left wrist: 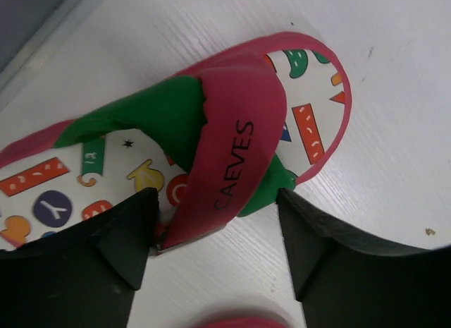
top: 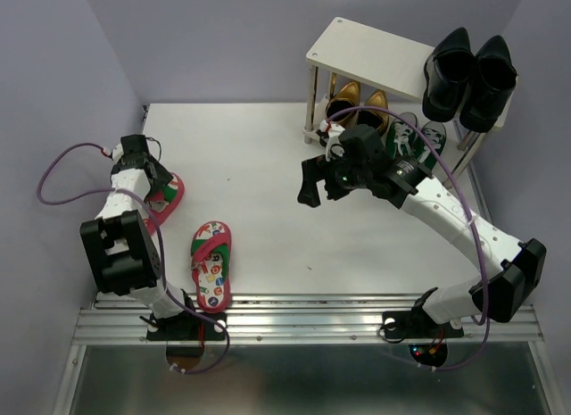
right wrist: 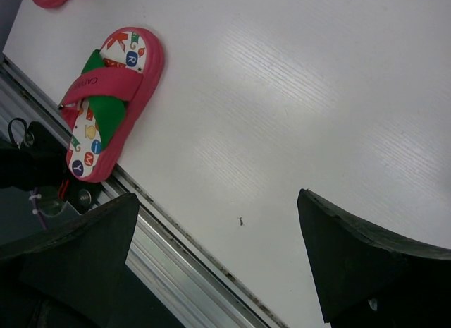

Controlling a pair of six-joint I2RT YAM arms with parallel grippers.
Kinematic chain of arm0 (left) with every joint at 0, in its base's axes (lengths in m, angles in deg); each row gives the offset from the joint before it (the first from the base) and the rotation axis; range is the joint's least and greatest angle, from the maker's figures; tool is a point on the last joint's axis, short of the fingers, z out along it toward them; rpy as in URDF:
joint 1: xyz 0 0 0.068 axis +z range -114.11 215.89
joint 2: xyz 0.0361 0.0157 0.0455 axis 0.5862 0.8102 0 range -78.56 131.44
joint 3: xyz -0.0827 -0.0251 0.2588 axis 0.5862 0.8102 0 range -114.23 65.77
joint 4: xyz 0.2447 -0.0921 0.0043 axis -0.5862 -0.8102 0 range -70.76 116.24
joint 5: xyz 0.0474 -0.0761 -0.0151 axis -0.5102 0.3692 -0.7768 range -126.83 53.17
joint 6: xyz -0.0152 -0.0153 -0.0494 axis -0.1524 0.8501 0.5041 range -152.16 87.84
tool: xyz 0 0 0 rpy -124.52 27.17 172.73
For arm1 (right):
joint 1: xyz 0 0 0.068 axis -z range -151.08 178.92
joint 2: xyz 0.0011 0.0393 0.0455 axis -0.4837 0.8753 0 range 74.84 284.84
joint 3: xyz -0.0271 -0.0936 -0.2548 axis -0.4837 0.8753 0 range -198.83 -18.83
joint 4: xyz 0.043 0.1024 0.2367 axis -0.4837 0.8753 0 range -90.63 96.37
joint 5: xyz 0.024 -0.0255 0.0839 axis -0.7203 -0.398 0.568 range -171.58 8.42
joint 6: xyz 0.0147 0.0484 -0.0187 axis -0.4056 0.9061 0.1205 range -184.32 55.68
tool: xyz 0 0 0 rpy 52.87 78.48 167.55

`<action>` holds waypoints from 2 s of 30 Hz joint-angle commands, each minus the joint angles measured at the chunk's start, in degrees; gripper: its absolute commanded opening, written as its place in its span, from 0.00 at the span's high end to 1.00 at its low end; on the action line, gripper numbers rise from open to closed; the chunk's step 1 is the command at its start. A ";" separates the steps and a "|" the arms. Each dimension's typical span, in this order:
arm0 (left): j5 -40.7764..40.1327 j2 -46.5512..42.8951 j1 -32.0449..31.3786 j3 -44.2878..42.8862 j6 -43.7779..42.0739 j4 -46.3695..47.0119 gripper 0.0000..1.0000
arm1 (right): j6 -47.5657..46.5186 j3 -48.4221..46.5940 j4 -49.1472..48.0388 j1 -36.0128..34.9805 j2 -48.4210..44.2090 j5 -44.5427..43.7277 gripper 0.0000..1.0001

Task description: Place and organize the shoes onto the shoe shelf

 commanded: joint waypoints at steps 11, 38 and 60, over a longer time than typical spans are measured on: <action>14.69 -2.43 -2.60 0.80 -1.17 3.00 1.00 | 1.83 -0.07 -2.46 -0.12 -1.67 -3.60 0.00; 8.80 -11.06 -48.31 4.83 34.69 10.72 1.00 | 6.92 0.55 -1.05 -0.12 -4.66 -13.61 0.00; 8.37 -20.09 -34.89 -10.80 15.19 -3.24 0.17 | 19.66 13.72 -7.19 -5.73 -4.84 -20.28 0.00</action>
